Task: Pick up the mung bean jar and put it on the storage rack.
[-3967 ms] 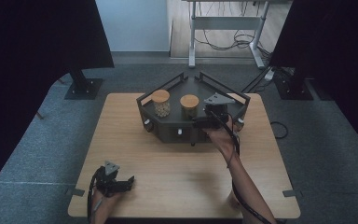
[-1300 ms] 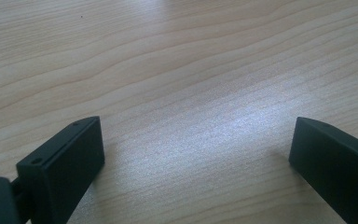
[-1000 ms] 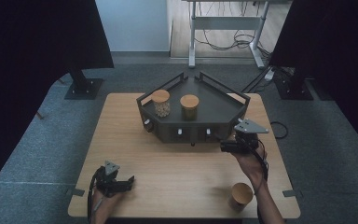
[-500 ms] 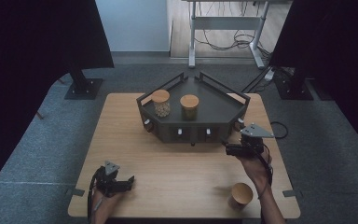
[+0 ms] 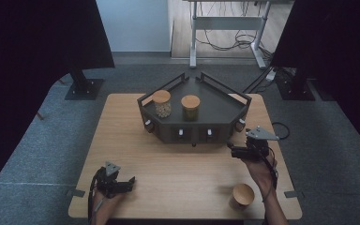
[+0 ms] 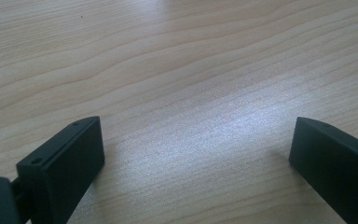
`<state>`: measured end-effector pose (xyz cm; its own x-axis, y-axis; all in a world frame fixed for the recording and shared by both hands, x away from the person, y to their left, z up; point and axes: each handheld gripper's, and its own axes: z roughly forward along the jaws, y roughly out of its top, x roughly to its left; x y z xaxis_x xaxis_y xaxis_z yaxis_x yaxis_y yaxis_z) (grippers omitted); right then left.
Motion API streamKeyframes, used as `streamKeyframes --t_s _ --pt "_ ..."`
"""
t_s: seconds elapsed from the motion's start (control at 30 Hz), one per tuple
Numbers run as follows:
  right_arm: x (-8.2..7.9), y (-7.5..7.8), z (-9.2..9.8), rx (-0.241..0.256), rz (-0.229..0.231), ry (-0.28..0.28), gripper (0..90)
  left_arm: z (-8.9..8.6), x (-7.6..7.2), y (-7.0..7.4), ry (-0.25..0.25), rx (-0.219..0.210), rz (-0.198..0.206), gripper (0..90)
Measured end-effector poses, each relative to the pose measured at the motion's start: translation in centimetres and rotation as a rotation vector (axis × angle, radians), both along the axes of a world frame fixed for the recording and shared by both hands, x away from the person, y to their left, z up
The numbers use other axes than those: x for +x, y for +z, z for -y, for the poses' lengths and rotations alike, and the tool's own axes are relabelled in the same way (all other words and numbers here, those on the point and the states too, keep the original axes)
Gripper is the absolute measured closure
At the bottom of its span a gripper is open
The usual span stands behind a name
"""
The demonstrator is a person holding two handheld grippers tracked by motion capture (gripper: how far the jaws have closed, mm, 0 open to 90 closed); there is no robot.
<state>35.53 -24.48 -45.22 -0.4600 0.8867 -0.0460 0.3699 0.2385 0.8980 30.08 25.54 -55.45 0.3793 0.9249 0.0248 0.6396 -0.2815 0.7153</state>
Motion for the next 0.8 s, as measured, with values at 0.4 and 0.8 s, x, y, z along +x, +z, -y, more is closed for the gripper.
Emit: streamKeyframes --t_s 0.4,0.8 --pt "-0.3 -1.5 1.4 0.011 -0.022 -0.039 8.4 0.0 0.0 0.0 0.0 0.0 0.0 2.8" --pt "-0.9 -3.2 2.7 0.028 -0.028 -0.063 8.6 0.0 0.0 0.0 0.002 0.0 0.0 2.9"
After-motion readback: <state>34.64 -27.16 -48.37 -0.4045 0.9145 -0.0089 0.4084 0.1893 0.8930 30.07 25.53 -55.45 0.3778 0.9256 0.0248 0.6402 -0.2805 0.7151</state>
